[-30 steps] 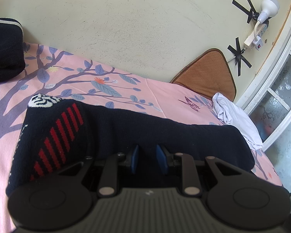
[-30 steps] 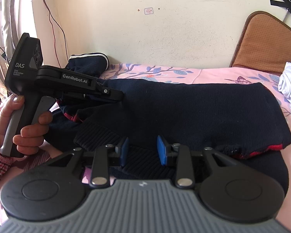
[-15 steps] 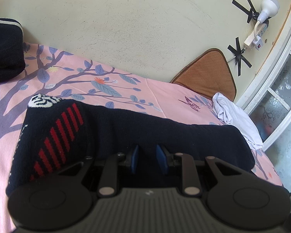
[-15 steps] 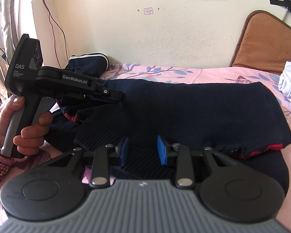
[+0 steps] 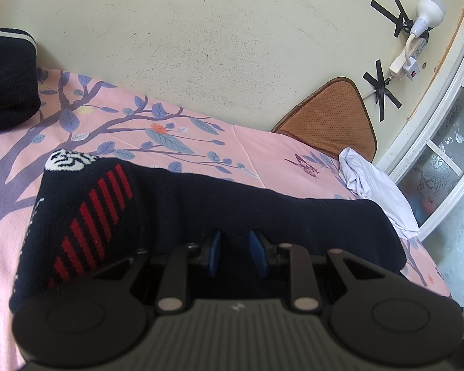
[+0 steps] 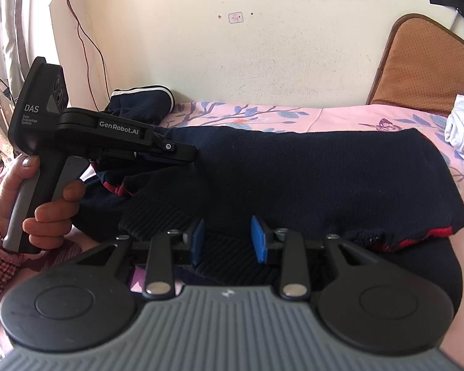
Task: Fold small clothes
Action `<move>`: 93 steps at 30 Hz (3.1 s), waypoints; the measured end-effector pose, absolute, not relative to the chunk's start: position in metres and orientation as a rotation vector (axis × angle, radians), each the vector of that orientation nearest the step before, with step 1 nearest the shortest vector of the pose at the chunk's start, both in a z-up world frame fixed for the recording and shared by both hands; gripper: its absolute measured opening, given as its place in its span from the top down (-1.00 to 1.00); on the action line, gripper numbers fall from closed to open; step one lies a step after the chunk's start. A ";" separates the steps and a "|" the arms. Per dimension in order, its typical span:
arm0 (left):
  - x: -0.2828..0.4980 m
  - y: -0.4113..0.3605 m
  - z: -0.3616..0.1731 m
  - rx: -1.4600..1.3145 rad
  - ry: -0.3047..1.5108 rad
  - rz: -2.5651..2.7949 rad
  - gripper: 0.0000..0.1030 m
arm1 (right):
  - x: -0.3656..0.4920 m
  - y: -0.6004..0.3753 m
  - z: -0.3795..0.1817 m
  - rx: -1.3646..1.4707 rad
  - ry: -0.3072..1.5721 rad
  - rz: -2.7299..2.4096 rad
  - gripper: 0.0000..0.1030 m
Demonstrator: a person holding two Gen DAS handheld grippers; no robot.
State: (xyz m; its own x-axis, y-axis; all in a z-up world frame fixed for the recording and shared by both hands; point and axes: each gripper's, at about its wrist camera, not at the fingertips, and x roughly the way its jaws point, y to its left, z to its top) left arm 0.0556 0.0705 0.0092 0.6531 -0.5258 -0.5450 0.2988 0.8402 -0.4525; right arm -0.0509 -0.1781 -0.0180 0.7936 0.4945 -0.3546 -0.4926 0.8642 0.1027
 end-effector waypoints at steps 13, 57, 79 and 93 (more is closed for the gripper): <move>0.057 0.072 0.008 -0.351 0.723 -0.480 0.56 | -0.051 -0.178 -0.018 0.010 0.383 0.532 0.28; 0.037 0.023 0.010 -0.159 0.713 -0.637 0.78 | -0.033 -0.312 -0.020 0.505 0.482 0.306 -0.20; -0.030 0.186 0.064 -0.557 0.457 -0.400 0.60 | -0.029 -0.031 0.090 -0.201 0.476 0.717 0.63; 0.018 0.159 0.059 -0.435 0.555 -0.369 0.62 | -0.042 -0.024 0.072 -0.334 0.413 0.858 0.18</move>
State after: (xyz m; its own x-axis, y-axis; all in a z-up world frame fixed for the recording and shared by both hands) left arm 0.0182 0.1594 0.0594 0.7895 -0.4456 -0.4221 0.2165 0.8457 -0.4878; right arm -0.0423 -0.0242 0.0717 0.5841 0.6562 -0.4777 -0.7827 0.6113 -0.1172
